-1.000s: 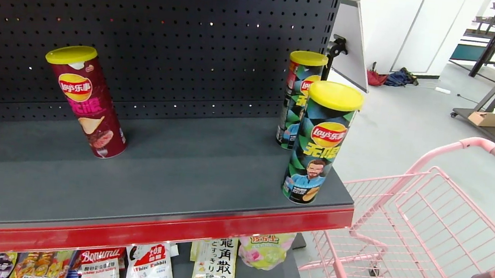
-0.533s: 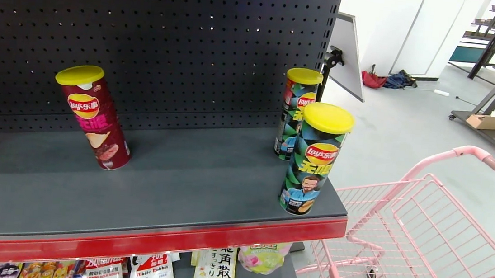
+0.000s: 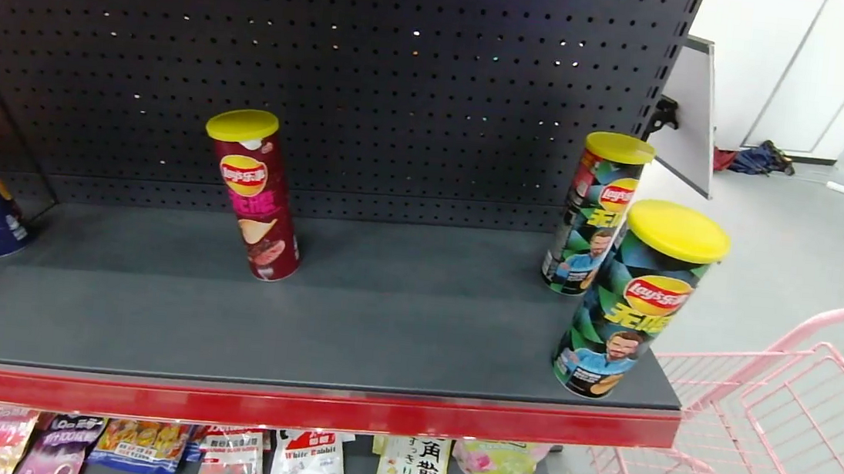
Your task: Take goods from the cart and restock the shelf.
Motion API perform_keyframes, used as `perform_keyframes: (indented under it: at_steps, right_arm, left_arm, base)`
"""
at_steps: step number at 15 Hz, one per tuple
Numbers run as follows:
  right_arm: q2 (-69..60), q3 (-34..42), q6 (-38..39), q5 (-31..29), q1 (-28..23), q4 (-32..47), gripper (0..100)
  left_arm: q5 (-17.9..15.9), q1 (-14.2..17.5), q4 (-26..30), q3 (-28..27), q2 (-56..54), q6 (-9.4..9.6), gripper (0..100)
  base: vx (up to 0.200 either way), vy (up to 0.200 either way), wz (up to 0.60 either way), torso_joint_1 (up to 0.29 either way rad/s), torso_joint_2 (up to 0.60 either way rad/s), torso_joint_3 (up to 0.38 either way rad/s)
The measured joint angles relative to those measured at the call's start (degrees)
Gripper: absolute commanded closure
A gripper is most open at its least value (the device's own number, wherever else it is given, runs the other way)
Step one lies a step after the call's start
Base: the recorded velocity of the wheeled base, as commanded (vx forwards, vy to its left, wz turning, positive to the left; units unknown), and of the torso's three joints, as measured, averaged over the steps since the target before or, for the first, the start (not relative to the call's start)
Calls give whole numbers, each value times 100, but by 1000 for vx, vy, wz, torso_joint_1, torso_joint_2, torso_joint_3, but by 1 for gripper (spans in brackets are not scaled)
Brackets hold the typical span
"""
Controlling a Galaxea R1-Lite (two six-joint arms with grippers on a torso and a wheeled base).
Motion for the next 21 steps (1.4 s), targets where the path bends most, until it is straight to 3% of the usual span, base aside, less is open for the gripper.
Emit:
perform_keyframes:
  at_steps: [6,21]
  right_arm:
    - [-1000,607,-16,24,6,4,100]
    - [-1604,962,-16,46,33,9,100]
  left_arm:
    - [-11,-2,-1,0,0,12,0]
    - [-11,0,2,0,0,18,0]
  base:
    - [0,0,0,0,0,0]
    - [0,200,0,2,4,1]
